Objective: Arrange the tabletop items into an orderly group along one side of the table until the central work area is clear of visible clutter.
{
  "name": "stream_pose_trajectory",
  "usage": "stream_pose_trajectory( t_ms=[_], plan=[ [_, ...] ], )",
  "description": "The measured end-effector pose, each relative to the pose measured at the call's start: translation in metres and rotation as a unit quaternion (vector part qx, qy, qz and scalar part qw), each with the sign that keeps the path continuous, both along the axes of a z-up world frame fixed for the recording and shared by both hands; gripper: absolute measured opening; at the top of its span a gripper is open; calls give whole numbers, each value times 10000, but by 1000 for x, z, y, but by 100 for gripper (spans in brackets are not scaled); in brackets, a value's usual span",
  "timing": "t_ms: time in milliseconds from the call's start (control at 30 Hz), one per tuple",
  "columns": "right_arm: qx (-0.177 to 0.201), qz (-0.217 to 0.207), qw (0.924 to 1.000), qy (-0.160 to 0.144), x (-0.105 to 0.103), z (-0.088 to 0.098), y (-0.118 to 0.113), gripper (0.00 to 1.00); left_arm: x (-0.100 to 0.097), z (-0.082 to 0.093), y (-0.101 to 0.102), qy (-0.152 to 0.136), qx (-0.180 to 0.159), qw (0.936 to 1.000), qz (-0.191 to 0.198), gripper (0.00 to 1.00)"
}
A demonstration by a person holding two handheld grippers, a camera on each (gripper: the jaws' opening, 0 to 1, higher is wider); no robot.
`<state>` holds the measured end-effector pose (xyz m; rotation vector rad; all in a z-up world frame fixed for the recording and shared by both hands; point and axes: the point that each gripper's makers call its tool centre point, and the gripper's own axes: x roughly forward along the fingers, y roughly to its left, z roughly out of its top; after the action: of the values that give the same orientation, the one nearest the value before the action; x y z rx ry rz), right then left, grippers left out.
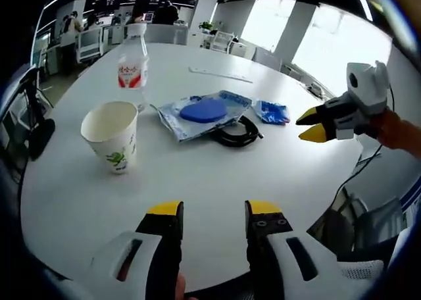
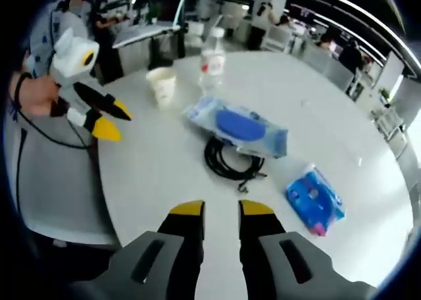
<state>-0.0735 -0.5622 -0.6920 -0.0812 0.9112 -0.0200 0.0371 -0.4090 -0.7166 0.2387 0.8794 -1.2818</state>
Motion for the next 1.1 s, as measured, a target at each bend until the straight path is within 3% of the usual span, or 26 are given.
stream_pose_trajectory(
  t_ms=[267,467,600,800,1100],
  plan=[
    [499,-450,9976,-175,5,-9,-9,17,8,0,-9,87,-33,9992,382,36],
    [1096,-1149,9860,-507,17,-10,-30,17,13,0,-23,211,-101,9970,736,35],
    [1275,-1404,9800,-600,21,-10,-44,17,18,-2,-33,334,-155,9947,961,35],
    [1417,-1584,9750,-652,26,-10,-64,17,26,-7,-45,411,-153,9921,1173,34],
    [1672,-1774,9670,-739,41,-11,-71,18,43,-10,-65,417,-153,9870,1546,34]
  ],
)
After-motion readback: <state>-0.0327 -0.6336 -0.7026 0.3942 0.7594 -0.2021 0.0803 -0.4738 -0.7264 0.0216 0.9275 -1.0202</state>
